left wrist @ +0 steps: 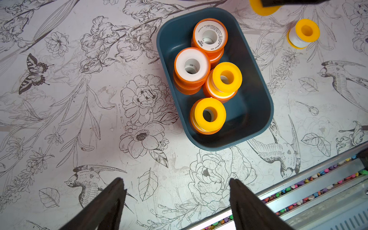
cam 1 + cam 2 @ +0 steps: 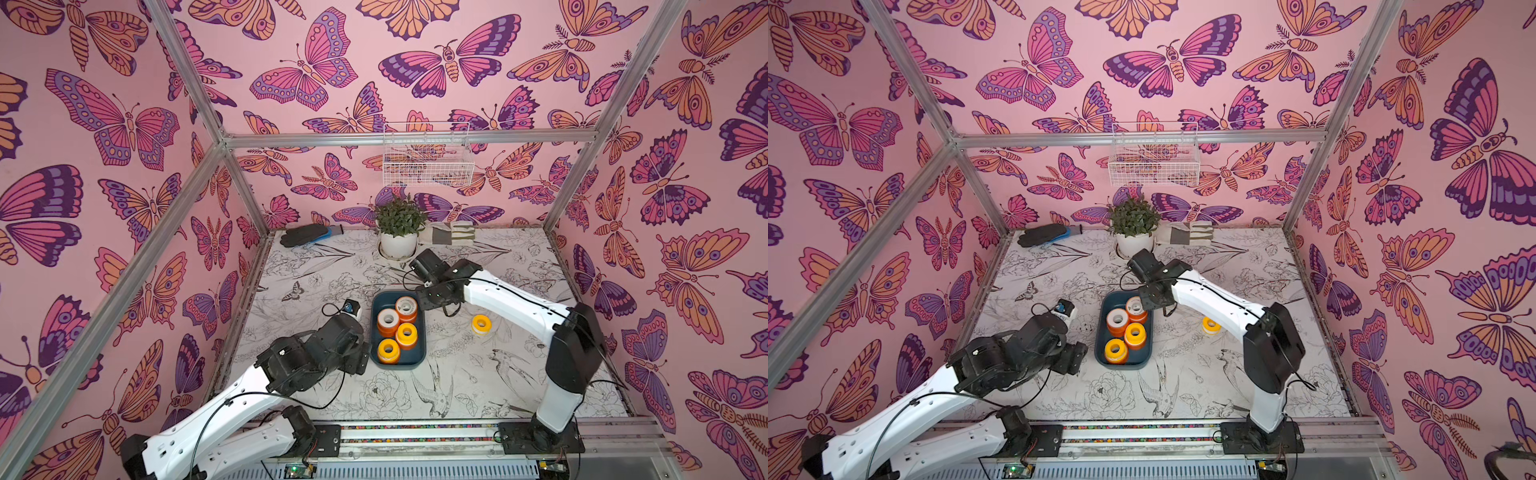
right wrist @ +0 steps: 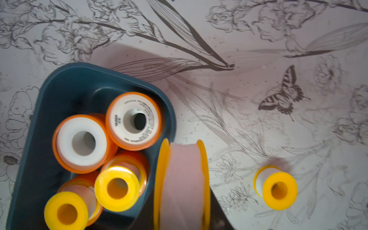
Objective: Put the sealing tape into the storage box
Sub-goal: Place the sealing tape in the storage box.
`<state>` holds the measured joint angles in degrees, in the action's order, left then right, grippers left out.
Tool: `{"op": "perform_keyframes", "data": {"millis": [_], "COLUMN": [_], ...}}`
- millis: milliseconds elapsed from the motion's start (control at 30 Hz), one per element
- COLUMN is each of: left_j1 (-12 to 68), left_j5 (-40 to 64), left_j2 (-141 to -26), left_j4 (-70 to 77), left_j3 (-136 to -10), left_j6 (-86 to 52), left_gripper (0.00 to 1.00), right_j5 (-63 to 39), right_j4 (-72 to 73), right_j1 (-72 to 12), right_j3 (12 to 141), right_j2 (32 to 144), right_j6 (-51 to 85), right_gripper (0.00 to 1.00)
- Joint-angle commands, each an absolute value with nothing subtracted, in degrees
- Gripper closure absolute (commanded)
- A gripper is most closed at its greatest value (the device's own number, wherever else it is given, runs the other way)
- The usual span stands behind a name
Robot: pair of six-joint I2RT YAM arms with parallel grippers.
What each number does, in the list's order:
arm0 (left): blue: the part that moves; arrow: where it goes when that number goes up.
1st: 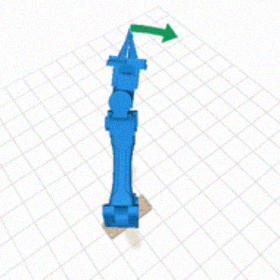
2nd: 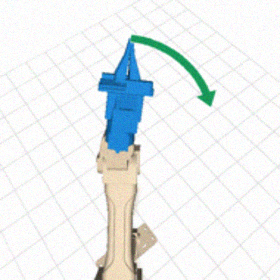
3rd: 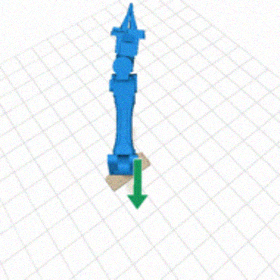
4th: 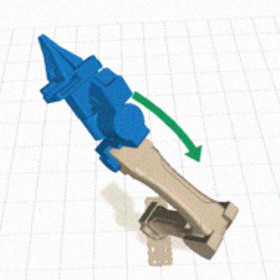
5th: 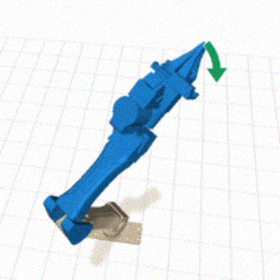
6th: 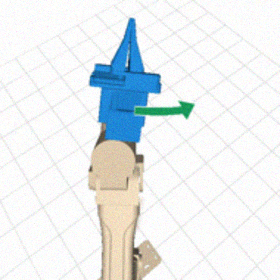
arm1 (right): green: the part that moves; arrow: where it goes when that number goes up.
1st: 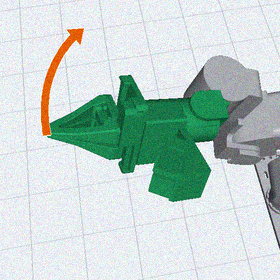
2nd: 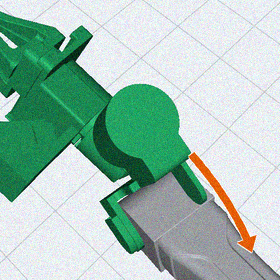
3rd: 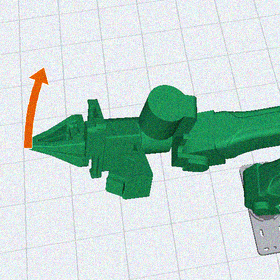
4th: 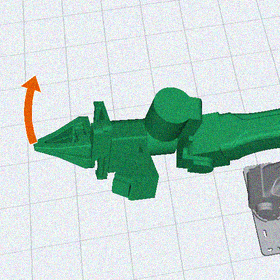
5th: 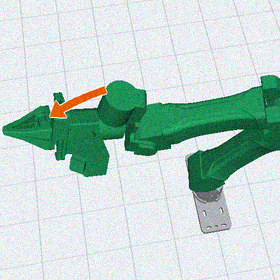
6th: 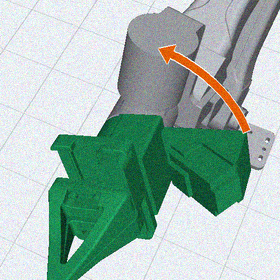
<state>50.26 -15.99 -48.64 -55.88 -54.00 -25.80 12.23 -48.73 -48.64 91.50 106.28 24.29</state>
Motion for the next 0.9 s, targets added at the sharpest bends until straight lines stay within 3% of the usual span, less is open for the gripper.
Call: {"op": "perform_keyframes", "data": {"millis": [0,433,867], "left_j1": [49.9,49.9,49.9], "left_j5": [-18.1,-19.2,-19.2], "left_j2": [-46.7,-46.5,-46.7], "left_j4": [-57.7,-58.1,-58.2], "left_j3": [-53.5,-53.6,-53.7], "left_j6": [-26.5,-26.9,-26.9], "left_gripper": [0.14,0.14,0.14], "right_j5": [13.2,16.6,20.4], "right_j4": [-52.7,-59.2,-63.7], "right_j1": [-50.1,-51.0,-52.5], "right_j3": [97.1,110.1,115.4], "right_j2": [110.6,122.9,128.1], "right_j6": [22.1,18.8,16.6], "right_gripper": [0.74,0.73,0.69]}}
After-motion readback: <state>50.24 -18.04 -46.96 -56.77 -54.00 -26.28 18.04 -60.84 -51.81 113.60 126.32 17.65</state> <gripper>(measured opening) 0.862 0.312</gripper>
